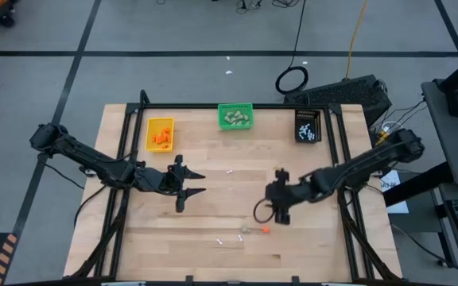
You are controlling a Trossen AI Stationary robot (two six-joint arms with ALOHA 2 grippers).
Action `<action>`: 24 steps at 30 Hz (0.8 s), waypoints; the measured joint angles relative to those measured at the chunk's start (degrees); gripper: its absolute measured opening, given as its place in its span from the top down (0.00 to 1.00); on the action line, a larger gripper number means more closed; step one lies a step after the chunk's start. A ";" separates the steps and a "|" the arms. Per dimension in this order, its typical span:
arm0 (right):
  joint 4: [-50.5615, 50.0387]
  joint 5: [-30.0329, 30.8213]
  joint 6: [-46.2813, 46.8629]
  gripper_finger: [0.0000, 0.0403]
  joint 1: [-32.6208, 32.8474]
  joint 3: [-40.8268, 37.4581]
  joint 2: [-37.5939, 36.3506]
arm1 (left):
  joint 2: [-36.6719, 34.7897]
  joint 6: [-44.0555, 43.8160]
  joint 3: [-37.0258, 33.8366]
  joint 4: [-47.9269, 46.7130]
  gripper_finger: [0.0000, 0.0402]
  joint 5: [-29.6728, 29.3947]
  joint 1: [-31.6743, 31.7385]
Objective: Sort Halloween decoration
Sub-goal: Put the gray skull toy into the green bin
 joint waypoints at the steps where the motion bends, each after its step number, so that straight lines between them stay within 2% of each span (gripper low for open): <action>1: 1.77 0.01 0.16 0.55 0.76 0.00 1.23 | 0.00 0.00 0.00 0.00 0.52 0.00 -0.02; 7: 11.88 0.01 0.74 0.54 4.53 0.00 8.18 | 0.00 -0.02 0.00 0.00 0.52 0.00 0.00; 17: 25.25 3.03 2.14 0.32 8.91 0.00 17.86 | -0.02 -1.04 0.00 0.00 0.52 0.00 -0.02; 24: 33.29 4.69 0.87 0.33 9.80 0.00 23.46 | -0.02 -1.42 0.00 -0.02 0.52 0.00 -0.02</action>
